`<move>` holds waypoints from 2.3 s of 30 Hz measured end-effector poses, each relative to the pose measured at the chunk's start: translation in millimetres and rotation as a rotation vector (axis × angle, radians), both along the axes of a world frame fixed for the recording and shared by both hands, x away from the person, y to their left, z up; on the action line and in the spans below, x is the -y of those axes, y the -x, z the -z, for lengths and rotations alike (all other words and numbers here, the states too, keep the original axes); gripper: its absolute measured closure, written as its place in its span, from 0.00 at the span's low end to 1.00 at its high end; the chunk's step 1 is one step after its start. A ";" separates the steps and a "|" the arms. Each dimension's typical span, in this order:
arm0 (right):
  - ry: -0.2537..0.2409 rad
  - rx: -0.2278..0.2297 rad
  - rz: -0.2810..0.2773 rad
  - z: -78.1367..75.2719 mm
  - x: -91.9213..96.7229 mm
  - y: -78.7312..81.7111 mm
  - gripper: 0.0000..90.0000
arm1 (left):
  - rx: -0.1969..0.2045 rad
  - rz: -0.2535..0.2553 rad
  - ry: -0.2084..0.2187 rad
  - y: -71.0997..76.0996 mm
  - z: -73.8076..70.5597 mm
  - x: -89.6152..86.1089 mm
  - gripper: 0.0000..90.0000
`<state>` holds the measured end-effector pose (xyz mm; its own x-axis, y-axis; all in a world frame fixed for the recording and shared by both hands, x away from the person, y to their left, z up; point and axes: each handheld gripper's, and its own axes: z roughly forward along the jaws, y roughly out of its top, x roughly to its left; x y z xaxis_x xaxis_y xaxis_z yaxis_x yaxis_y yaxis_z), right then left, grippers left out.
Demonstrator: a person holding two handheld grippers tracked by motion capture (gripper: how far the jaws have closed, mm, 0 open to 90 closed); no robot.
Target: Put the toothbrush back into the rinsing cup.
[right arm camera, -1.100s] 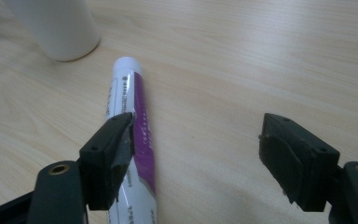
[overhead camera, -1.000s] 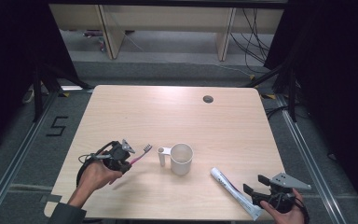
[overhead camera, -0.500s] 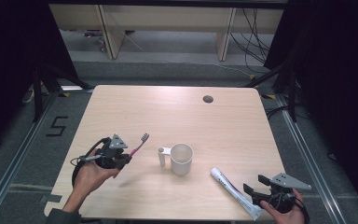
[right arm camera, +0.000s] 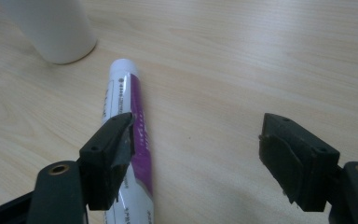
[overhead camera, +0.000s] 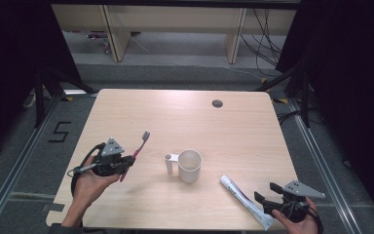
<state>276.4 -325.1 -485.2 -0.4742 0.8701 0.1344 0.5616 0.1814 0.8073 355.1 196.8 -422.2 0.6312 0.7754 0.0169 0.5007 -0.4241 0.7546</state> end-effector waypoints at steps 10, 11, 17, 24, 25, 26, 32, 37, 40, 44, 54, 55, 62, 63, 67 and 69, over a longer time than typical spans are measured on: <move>0.004 0.000 0.001 0.1 0.0 0.2 0.31 | 0.050 -0.020 0.067 6.0 1.4 -3.0 0.93; 0.009 0.008 -0.001 0.1 0.6 -0.4 0.31 | 0.057 -0.024 0.074 6.2 1.5 -2.9 0.93; 0.021 0.008 -0.002 -0.4 1.8 -0.7 0.31 | 0.106 -0.037 0.151 7.7 -0.1 0.9 0.93; 0.016 0.010 0.004 0.1 1.3 -0.5 0.31 | 0.149 -0.046 0.226 11.4 -5.9 8.3 0.93; 0.015 0.014 0.002 -0.2 1.3 -0.5 0.31 | 0.159 -0.039 0.241 12.0 -8.9 11.6 0.93; 0.023 0.017 -0.005 0.0 1.9 -1.2 0.31 | 0.159 -0.039 0.241 12.0 -8.9 11.6 0.93; 0.015 0.017 -0.003 -0.3 1.5 -1.0 0.31 | 0.195 -0.023 0.277 11.1 -17.2 23.0 0.93; -0.004 -0.002 0.002 -0.4 1.2 -0.3 0.31 | 0.219 -0.026 0.304 8.9 -24.4 32.3 0.93; -0.015 -0.007 0.000 -0.9 0.9 0.5 0.31 | 0.236 -0.023 0.312 8.1 -30.6 40.3 0.93; -0.010 0.002 -0.002 -0.8 1.1 -0.1 0.31 | 0.243 -0.014 0.327 6.3 -33.8 46.5 0.93; -0.003 0.008 0.002 -0.2 1.3 -0.5 0.31 | 0.255 -0.011 0.348 -3.5 -32.5 59.6 0.93; -0.003 0.008 0.002 -0.2 1.3 -0.5 0.31 | 0.255 -0.007 0.348 -4.3 -32.5 60.3 0.93; 0.003 0.011 0.000 -0.3 2.1 -1.0 0.31 | 0.261 -0.017 0.358 -9.7 -31.6 65.1 0.93; 0.007 0.031 0.006 0.9 1.6 -2.1 0.31 | 0.259 -0.022 0.360 -10.7 -31.4 65.7 0.93; -0.011 0.005 0.015 0.1 -0.5 -0.1 0.31 | 0.264 -0.026 0.367 -14.9 -30.7 69.0 0.93; -0.013 -0.011 0.017 0.1 -0.7 0.1 0.31 | 0.266 -0.024 0.371 -16.4 -30.5 71.4 0.93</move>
<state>276.4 -324.4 -485.3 -0.4580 0.8762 0.1503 0.5732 0.1618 0.8033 371.5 125.4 -391.7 0.6243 0.7740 -0.1056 0.2753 -0.0915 0.9570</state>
